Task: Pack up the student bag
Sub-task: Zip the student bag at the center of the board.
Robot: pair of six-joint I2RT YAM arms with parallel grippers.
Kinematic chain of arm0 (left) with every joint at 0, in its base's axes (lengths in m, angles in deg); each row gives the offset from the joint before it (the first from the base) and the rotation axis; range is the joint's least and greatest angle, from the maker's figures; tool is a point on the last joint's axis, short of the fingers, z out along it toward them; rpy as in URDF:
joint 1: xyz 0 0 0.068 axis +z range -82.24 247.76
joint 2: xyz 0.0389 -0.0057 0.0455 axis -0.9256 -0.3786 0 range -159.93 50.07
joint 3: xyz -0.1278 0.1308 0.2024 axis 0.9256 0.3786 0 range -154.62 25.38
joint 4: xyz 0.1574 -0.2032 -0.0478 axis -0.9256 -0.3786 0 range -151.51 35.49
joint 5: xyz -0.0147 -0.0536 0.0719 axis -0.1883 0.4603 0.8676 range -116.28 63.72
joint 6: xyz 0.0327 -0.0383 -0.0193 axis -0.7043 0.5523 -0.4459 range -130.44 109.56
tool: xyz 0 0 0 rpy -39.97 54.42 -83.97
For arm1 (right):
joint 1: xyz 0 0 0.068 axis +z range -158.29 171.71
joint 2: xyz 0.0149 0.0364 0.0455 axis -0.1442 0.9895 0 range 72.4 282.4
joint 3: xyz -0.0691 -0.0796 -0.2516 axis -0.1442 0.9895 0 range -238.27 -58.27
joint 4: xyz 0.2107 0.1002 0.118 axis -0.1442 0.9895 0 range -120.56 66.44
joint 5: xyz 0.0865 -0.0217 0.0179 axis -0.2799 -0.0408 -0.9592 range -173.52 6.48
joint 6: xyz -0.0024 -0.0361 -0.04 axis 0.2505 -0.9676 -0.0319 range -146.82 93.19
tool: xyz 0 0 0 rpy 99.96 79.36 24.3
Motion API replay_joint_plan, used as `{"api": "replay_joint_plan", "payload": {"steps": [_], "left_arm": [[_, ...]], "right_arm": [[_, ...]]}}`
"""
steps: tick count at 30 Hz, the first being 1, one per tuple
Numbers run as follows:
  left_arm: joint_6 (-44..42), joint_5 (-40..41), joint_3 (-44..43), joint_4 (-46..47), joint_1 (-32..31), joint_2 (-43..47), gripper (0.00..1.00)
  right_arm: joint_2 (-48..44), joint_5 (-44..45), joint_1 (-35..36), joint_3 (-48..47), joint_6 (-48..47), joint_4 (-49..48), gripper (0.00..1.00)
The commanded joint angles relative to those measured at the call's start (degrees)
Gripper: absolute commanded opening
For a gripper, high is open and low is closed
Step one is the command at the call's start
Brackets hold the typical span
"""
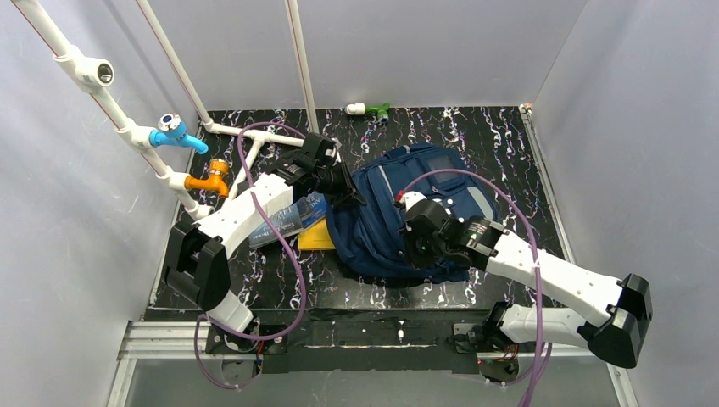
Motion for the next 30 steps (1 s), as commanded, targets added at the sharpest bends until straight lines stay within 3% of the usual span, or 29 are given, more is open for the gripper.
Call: {"api": "replay_joint_plan", "payload": {"steps": [1,2,4,5,10,15,24,30], "left_arm": [[0.21,5.98,-2.14,8.12,3.67,2.92,0.0],[0.37,5.63,-1.91,8.36,3.67,3.03,0.0],[0.78,4.26,-1.25,9.33,3.67,3.37,0.0],[1.0,3.41,-0.98,9.74,3.64,3.5,0.0],[2.06,1.48,0.45,10.38,3.67,4.64,0.0],[2.62,0.6,1.6,10.52,3.67,5.83,0.0],[3.6,-1.3,2.48,11.05,3.66,6.58,0.0],[3.96,-1.22,3.17,10.69,3.67,7.56,0.0]], "right_arm": [[-3.55,-0.99,0.86,3.31,6.99,16.4,0.01],[-4.09,-0.6,0.86,3.41,7.08,16.35,0.02],[-4.78,-0.2,0.86,2.08,7.74,15.16,0.2],[-5.11,-0.23,0.86,0.94,8.86,13.87,0.24],[-8.22,1.01,0.86,2.02,15.05,3.9,0.27],[-9.26,3.62,0.86,4.34,13.86,-3.93,0.45],[-9.3,16.1,0.78,9.47,6.41,-24.59,0.48],[-4.48,16.21,-0.02,8.36,3.5,-25.78,0.41]]}}
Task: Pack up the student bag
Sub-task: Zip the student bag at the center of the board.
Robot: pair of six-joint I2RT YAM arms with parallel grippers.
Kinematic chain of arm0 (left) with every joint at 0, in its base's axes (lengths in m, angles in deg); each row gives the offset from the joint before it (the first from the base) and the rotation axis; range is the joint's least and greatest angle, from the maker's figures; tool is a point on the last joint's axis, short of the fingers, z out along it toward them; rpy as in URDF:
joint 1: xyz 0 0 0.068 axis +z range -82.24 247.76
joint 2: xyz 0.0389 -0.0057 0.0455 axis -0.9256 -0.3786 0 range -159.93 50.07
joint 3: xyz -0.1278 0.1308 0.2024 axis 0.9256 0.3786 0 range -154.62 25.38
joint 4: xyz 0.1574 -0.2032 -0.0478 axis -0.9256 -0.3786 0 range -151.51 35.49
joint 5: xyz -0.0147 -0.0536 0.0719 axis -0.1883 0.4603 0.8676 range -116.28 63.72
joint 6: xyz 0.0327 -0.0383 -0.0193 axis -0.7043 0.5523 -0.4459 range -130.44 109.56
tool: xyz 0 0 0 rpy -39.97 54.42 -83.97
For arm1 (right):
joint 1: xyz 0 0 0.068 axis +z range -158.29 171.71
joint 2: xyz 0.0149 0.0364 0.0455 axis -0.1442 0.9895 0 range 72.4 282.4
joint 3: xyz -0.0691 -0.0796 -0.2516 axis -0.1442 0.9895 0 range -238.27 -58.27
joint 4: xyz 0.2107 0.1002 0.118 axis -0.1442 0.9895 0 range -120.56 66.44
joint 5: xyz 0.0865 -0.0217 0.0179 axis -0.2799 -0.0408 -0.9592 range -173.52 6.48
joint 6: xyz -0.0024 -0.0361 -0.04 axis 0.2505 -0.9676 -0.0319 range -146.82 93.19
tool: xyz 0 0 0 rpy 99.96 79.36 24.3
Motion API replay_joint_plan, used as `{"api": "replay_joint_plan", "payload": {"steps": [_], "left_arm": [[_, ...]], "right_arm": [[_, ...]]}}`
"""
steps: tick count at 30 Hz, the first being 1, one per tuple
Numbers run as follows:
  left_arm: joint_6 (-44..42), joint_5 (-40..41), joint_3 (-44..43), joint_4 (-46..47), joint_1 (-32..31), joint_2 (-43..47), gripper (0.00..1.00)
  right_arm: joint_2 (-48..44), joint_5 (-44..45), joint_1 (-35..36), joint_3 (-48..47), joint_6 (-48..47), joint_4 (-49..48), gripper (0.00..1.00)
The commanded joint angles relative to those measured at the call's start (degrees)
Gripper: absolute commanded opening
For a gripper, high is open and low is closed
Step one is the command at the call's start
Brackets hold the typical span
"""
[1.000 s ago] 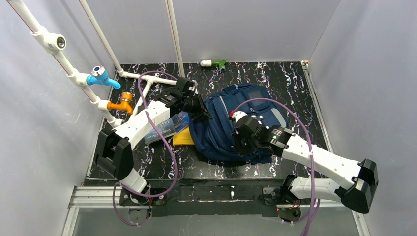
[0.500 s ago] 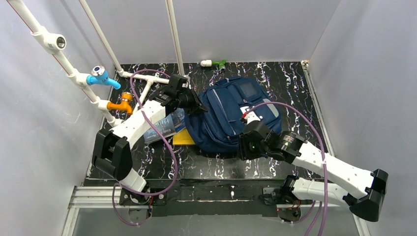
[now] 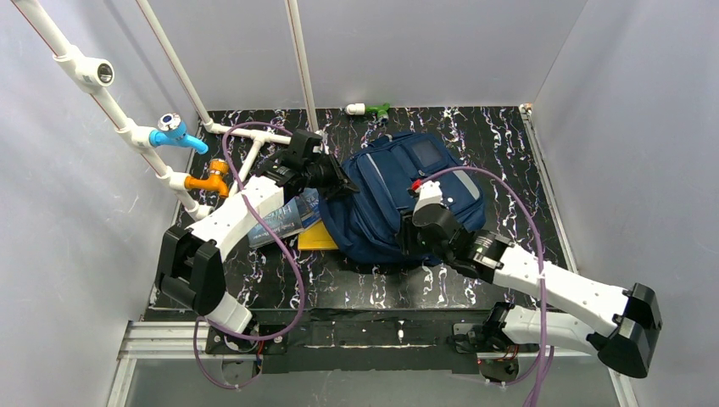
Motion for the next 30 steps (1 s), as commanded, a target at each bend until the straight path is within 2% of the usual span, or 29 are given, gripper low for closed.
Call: {"api": "replay_joint_plan", "payload": {"steps": [1,15,17,20,22,26,30], "left_arm": [[1.09,-1.4,-0.17,3.48,0.28,5.39,0.0],[1.33,-1.78,-0.24,3.35,0.27,5.41,0.0],[1.28,-1.78,-0.31,3.3,0.27,5.3,0.0],[1.02,-1.63,-0.49,3.02,0.28,5.13,0.0],[0.69,-1.43,-0.65,2.56,0.28,5.08,0.0],[-0.36,-0.84,-1.37,1.32,0.28,5.12,0.0],[-1.21,-0.14,-1.76,0.35,0.37,5.12,0.0]], "right_arm": [[2.53,1.56,-0.39,-0.15,-3.0,-6.22,0.4],[3.72,-0.8,-0.48,7.05,-4.93,-13.62,0.35],[3.47,-0.27,-0.48,7.19,-5.42,-12.88,0.31],[1.68,4.11,-0.48,7.51,-5.12,-10.56,0.15],[0.17,9.14,-0.48,7.88,-4.25,-8.17,0.07],[-1.34,17.2,-1.05,9.08,-2.63,-3.87,0.01],[-1.23,16.46,-5.71,9.8,-1.21,-2.42,0.01]]}}
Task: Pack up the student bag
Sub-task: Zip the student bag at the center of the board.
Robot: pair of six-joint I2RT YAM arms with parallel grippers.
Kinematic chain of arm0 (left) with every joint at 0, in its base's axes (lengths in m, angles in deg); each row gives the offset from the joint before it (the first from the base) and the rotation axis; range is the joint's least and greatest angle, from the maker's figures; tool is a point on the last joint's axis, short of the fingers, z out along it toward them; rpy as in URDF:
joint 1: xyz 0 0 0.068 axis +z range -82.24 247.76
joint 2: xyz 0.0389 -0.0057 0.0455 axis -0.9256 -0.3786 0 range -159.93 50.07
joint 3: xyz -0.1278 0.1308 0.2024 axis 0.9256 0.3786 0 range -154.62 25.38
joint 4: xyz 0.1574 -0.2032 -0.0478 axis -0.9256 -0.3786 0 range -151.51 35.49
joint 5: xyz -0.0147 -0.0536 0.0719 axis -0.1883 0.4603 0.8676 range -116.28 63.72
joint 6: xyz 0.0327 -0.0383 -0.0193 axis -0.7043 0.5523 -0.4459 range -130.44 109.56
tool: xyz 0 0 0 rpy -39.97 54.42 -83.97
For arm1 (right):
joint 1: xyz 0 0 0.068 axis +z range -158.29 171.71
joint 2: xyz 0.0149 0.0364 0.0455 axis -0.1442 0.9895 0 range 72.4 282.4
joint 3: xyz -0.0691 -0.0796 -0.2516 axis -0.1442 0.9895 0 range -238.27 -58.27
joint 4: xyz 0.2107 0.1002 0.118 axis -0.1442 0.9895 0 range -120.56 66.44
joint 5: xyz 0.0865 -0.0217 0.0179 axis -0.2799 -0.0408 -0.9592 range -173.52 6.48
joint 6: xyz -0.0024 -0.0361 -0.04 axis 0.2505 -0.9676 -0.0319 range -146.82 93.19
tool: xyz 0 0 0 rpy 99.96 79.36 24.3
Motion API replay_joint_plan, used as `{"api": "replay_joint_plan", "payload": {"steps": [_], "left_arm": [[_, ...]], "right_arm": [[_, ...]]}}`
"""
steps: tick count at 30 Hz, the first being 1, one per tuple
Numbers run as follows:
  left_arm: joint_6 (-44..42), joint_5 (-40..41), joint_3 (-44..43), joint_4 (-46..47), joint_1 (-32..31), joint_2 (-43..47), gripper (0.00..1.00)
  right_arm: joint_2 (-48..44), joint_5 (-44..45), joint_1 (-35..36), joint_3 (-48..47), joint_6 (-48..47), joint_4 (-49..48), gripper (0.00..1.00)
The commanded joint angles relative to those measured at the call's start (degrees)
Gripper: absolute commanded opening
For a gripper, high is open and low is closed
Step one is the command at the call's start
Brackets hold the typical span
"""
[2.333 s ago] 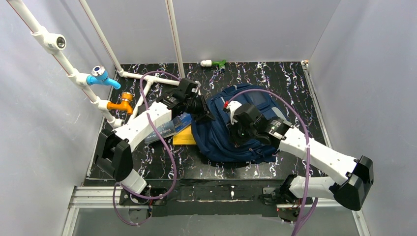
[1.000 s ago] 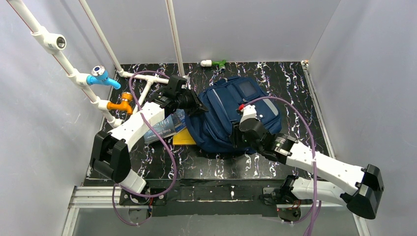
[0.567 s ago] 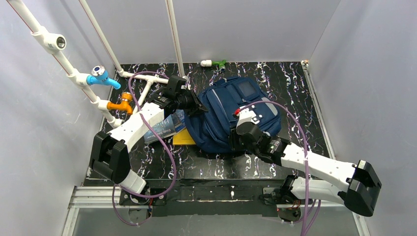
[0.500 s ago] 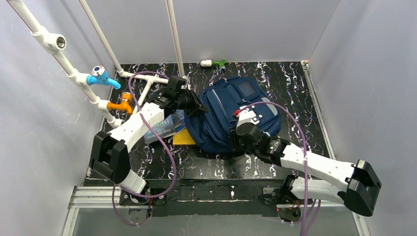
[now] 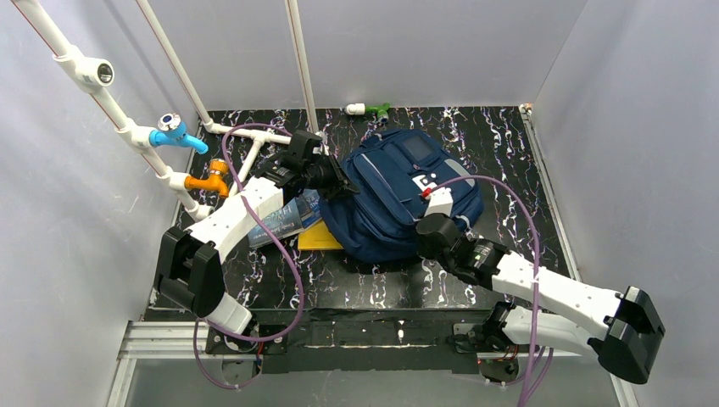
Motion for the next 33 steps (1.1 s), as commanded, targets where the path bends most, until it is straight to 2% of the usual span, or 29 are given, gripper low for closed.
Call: {"api": "replay_joint_plan", "payload": {"steps": [1,4,7,9,12,15,17,19,20,24,29,31,33], "left_arm": [[-1.76,0.22,-2.36,0.2,0.45,4.29,0.0],[-1.96,0.18,-2.4,-0.08,0.54,4.28,0.0],[-1.88,-0.77,-2.68,-0.1,0.54,3.72,0.0],[-1.5,-2.4,-3.13,0.15,0.54,2.72,0.0],[-0.36,-4.57,-3.26,0.91,0.46,1.78,0.0],[0.64,-5.73,-3.1,2.05,0.45,1.87,0.0],[0.63,-5.88,-3.26,2.1,0.45,2.13,0.0],[0.26,-5.61,-3.68,2.04,0.45,2.39,0.0],[0.12,-5.43,-3.81,1.93,0.45,2.41,0.0],[0.1,-6.06,-4.05,2.03,0.45,1.88,0.0],[1.25,-7.27,-4.44,2.45,0.45,1.27,0.0],[2.14,-8.19,-5.1,2.87,0.45,1.07,0.0],[3.02,-9.55,-5.97,3.37,0.41,0.75,0.0]], "right_arm": [[-0.11,6.2,-5.83,0.96,2.43,5.48,0.01],[0.23,1.08,-12.02,0.69,2.93,6.72,0.01],[-1.59,-4.24,-13.86,-0.35,1.57,6.26,0.02],[-2.99,-6.04,-13.86,-2.06,0.94,7.09,0.19],[-4.23,-3.92,-13.86,-5.92,2.17,12.63,0.38],[-4.72,-0.19,-13.87,-8.15,9.94,21.66,0.58],[-7.29,0.14,-13.86,-4.78,17.65,25.0,0.74],[-13.18,-1.32,-13.86,1.22,19.96,21.59,0.89],[-15.85,-1.72,-13.86,4.32,20.02,18.99,0.92],[-23.11,-0.88,-13.86,11.89,17.98,8.85,0.96],[-18.16,-4.19,-13.86,14.67,2.28,-5.2,0.91],[-14.64,-8.89,-13.86,13.84,-4.65,-8.41,0.85],[-12.4,-18.77,-13.89,13.85,-13.0,-13.44,0.79]]}}
